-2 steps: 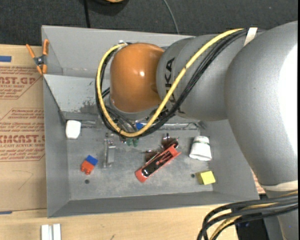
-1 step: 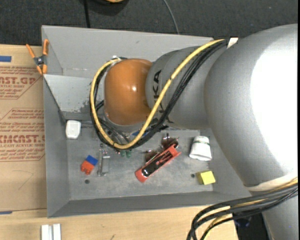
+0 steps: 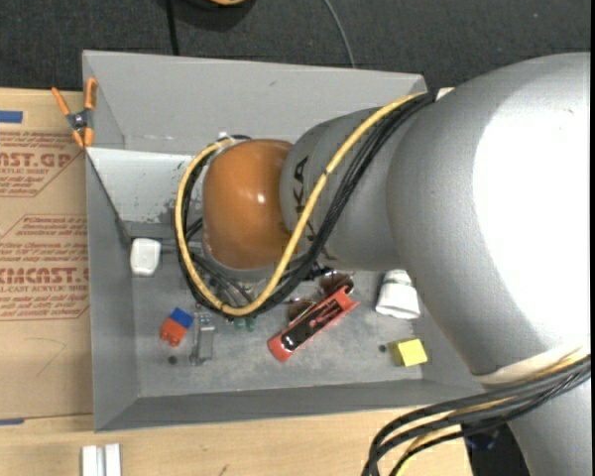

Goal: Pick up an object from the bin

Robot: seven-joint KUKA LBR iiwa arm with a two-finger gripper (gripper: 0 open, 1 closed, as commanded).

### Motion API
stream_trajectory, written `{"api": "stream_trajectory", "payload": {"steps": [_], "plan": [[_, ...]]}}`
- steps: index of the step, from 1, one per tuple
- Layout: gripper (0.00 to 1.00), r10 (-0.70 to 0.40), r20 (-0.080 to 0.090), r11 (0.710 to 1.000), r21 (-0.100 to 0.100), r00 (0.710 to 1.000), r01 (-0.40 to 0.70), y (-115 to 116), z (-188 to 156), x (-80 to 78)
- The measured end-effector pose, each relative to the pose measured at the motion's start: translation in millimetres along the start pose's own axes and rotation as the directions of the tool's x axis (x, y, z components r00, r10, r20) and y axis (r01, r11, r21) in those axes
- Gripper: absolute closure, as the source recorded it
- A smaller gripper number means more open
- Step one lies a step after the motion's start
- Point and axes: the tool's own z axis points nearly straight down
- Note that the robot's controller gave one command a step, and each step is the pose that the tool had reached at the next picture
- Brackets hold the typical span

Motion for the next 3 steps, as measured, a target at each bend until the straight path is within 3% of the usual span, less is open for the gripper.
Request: {"api": "stream_trajectory", "payload": {"steps": [1,2,3], "plan": [[0.00,-0.285,0.004,0.959,0.000,0.959,0.285,2,5,3.1],[1.00,0.000,-0.001,1.000,-0.001,1.000,0.000,0,31,13.7],[1.00,0.000,-0.001,1.000,-0.001,1.000,0.000,0,31,13.7]]}}
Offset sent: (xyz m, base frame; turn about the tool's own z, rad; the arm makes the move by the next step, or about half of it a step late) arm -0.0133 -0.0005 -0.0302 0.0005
